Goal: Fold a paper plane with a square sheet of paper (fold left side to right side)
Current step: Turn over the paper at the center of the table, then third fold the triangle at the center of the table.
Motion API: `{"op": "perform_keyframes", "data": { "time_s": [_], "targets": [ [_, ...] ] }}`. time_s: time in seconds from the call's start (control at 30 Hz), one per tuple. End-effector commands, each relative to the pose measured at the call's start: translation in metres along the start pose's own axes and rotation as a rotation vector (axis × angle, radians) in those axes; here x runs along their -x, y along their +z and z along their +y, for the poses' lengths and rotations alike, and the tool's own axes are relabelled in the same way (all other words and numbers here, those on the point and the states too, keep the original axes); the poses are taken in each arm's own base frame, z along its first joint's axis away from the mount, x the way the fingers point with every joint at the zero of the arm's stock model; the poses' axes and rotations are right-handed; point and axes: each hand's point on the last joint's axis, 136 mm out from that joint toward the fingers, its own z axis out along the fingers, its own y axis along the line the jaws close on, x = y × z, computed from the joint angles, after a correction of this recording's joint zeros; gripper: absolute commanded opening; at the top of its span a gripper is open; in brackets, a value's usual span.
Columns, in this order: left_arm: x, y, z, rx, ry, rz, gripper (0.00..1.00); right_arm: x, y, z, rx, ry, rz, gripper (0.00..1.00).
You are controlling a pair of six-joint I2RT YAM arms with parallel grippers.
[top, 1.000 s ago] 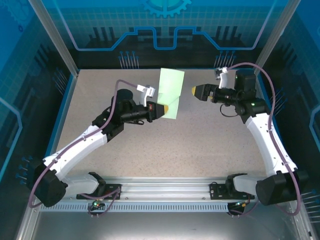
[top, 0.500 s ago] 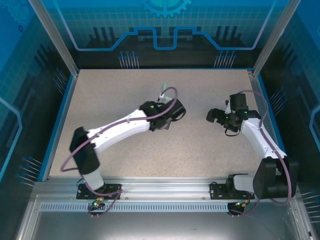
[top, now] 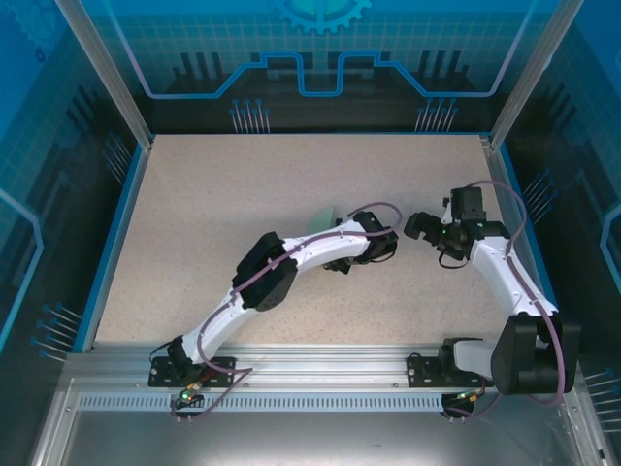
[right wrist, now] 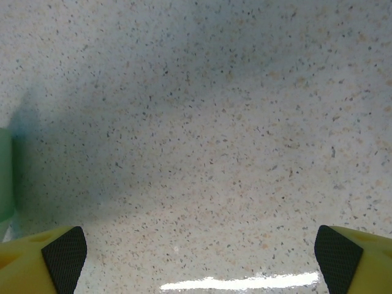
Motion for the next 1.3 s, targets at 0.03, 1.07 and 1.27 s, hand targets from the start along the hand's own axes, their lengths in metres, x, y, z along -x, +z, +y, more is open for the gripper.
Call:
{"op": "perform_keyframes", "data": {
  "time_s": [0.03,1.07,1.27],
  "targets": [
    [-0.002,-0.012,-0.025,-0.166,0.068,0.096,0.44,0.000,0.000,-0.001,0.021,0.026,0.005,1.00],
    [0.022,-0.030,0.103,-1.219,-0.696,-0.223,0.85,-0.036,0.121,0.229,0.588,-0.269,0.404,0.72],
    [0.020,-0.019,0.097,-1.200,-0.696,-0.188,0.85,-0.038,0.147,0.222,0.523,-0.276,0.437,0.72]
  ]
}}
